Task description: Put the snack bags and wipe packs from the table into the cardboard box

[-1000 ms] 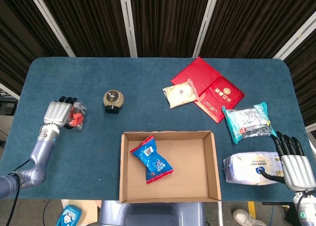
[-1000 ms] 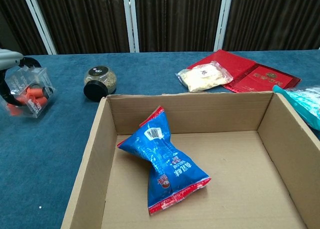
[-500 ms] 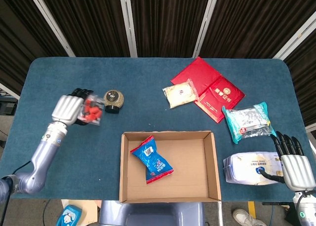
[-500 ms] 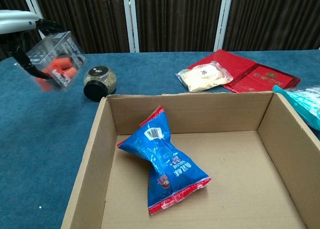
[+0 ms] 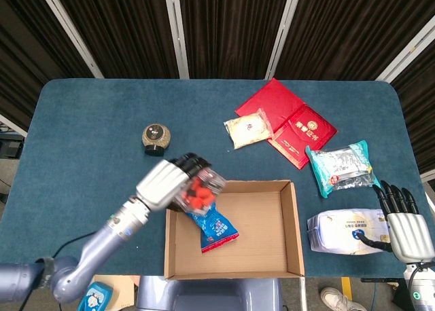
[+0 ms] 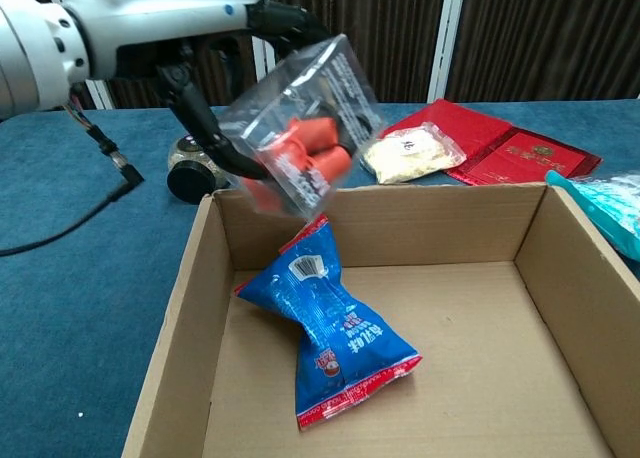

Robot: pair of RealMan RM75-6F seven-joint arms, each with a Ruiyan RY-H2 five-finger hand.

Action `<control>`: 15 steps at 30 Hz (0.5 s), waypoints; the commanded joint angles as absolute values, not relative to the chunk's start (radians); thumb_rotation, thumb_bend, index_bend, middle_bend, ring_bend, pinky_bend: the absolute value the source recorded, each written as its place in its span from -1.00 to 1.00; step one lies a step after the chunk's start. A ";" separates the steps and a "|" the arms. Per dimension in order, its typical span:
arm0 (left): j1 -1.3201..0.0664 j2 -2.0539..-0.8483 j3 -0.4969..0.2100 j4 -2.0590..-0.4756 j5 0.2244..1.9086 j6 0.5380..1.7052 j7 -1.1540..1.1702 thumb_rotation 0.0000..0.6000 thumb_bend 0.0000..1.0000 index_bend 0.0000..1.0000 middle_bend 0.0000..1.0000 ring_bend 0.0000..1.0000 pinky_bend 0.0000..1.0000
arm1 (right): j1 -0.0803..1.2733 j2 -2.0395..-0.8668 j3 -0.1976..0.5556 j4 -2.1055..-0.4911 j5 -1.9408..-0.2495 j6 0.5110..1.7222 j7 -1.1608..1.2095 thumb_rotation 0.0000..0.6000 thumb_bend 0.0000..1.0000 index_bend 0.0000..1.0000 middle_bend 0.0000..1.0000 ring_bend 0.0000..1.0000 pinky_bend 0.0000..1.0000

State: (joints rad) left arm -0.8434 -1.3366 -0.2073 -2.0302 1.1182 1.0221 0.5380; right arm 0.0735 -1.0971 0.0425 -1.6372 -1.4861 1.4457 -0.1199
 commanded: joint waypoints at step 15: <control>-0.910 -1.412 -0.150 -2.058 0.964 1.063 0.713 1.00 -1.00 -1.00 -1.00 -1.00 -1.00 | 0.076 -1.094 0.042 -1.637 -1.487 1.440 -0.113 1.00 -0.94 -1.00 -1.00 -1.00 -1.00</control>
